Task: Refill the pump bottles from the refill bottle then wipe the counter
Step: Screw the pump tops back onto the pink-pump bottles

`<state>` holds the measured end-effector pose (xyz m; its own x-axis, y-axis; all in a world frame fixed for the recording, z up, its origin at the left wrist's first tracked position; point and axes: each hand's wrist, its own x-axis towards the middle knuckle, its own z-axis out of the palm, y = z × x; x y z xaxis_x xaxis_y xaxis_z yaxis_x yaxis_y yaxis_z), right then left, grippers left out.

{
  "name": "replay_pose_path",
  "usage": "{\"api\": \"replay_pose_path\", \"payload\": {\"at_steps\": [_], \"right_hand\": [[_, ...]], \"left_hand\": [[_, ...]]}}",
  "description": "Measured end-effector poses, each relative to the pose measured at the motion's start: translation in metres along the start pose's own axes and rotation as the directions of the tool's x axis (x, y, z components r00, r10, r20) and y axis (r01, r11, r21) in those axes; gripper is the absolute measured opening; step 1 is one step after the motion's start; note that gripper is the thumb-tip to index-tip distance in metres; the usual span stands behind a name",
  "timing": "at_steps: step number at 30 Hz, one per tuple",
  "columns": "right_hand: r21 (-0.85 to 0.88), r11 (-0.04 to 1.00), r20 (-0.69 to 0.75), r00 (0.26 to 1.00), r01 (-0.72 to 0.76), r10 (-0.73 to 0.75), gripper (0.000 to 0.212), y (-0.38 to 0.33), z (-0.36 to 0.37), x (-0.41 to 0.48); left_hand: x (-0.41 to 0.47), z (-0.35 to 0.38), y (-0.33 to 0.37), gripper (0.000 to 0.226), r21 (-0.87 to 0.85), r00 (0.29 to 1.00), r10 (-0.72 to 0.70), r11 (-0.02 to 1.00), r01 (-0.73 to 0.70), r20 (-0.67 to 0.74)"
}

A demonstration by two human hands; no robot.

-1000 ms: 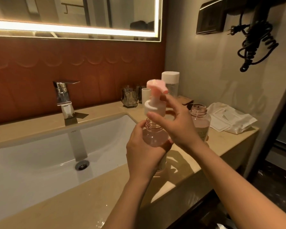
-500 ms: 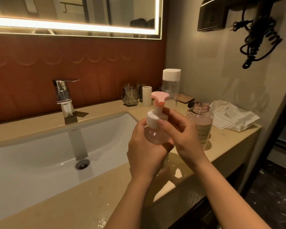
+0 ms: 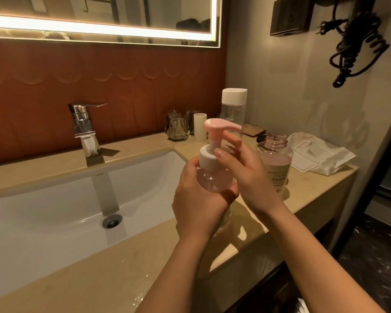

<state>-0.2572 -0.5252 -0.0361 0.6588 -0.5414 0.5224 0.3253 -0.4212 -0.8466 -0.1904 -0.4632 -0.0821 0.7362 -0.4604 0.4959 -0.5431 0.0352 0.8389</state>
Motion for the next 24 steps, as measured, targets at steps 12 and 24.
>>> {"api": "replay_pose_path", "payload": {"at_steps": [12, 24], "right_hand": [[-0.105, 0.994, -0.058, 0.997, 0.036, -0.043, 0.034, 0.003, -0.005, 0.000], [-0.076, 0.997, 0.140, 0.990, -0.009, 0.020, 0.039, 0.006, -0.010, 0.016]], "left_hand": [[-0.001, 0.000, 0.001, 0.070, 0.003, 1.000, -0.016, 1.000, 0.016, -0.001], [-0.002, -0.001, 0.002, 0.073, 0.028, 1.000, -0.011, 1.000, 0.010, 0.017]]}}
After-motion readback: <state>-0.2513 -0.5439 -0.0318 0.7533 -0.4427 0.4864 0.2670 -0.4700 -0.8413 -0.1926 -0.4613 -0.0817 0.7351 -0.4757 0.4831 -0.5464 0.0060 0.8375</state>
